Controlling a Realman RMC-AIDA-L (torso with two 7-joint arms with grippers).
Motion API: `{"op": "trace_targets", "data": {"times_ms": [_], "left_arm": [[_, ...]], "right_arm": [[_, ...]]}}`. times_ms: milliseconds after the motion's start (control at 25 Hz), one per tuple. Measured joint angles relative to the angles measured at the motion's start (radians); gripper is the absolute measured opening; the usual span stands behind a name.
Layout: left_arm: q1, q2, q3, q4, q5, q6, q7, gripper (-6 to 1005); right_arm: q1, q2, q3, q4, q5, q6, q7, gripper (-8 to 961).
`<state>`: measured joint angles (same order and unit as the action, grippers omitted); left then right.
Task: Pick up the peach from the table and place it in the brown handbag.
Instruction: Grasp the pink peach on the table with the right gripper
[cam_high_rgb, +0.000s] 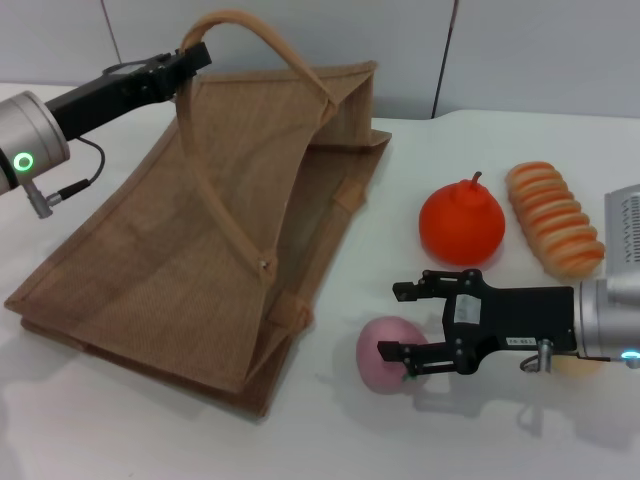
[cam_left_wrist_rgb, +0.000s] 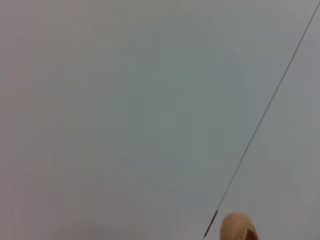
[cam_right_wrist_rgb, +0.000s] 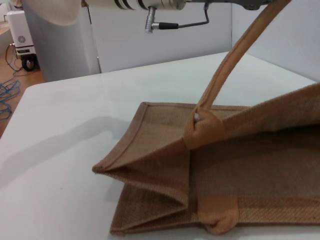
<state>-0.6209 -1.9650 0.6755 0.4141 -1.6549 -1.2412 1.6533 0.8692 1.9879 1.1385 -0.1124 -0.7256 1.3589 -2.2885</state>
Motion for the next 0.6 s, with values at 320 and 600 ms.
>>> {"op": "trace_targets", "data": {"times_ms": [320,600], "left_arm": [[-0.002,0.000,-0.022,0.000,0.000,-0.002,-0.007,167],[-0.005,0.001,-0.030,0.000,-0.004,-0.003,-0.016,173]], "right_arm": [[0.001,0.001,-0.024,-0.001,0.000,0.000,0.001,815],[0.020,0.012,-0.067,0.001,0.000,-0.004,0.012,815]]}}
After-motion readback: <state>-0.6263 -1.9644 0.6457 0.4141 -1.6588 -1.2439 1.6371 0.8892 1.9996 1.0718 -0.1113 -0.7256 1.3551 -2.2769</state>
